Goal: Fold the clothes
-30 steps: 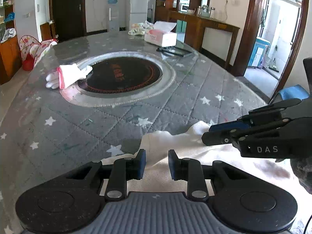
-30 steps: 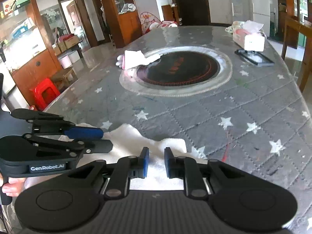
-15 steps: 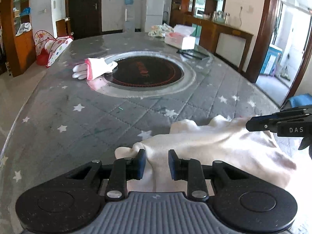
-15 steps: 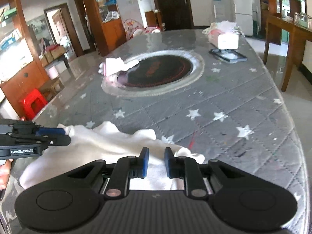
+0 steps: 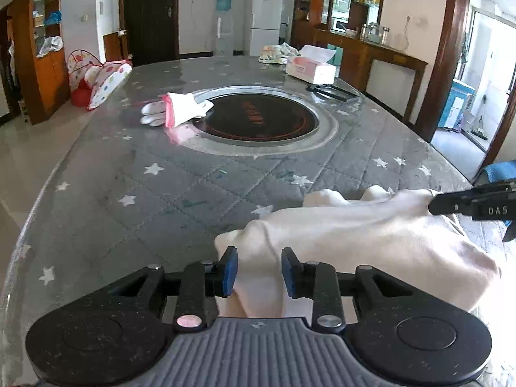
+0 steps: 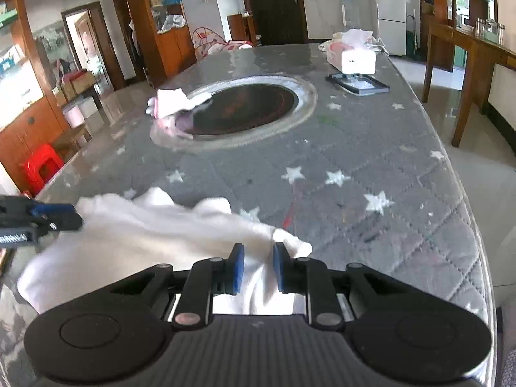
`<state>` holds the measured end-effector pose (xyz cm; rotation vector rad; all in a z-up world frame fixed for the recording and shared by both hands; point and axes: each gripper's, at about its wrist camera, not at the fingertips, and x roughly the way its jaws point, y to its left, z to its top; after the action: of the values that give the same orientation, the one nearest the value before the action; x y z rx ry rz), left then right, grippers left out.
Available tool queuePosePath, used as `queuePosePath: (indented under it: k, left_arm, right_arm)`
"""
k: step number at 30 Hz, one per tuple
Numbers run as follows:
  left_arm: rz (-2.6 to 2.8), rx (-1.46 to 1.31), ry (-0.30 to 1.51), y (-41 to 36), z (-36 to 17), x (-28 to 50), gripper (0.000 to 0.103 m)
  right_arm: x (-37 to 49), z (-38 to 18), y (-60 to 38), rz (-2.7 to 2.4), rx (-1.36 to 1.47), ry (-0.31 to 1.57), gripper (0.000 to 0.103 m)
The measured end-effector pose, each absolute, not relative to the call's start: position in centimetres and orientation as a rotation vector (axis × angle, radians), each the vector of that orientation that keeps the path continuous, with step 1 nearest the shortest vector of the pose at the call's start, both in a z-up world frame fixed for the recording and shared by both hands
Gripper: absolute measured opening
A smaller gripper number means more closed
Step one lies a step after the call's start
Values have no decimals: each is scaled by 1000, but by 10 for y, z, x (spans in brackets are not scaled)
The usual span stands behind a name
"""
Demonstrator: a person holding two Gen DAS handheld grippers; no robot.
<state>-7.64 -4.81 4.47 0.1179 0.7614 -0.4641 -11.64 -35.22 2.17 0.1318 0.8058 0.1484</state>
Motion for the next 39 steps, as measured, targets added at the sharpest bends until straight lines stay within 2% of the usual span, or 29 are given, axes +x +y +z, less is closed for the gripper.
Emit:
queuePosePath:
  k: [8, 18, 23, 32, 39]
  left_arm:
    - [-543, 141, 730, -51, 58, -119, 36]
    - [-558, 166, 751, -53, 37, -150, 36]
    - [-550, 155, 727, -46, 47, -162, 38]
    - [-528, 157, 760, -39, 31, -167, 39]
    - [-549, 116, 741, -37, 49, -170, 40]
  right_arm:
    - [-150, 33, -339, 213, 96, 793, 19]
    - [-193, 25, -326, 239, 47, 793, 19]
    - [-205, 45, -317, 266, 15, 752, 19]
    - [-194, 29, -279, 344, -9, 778, 19]
    - [-198, 36, -269, 364, -49, 758, 20]
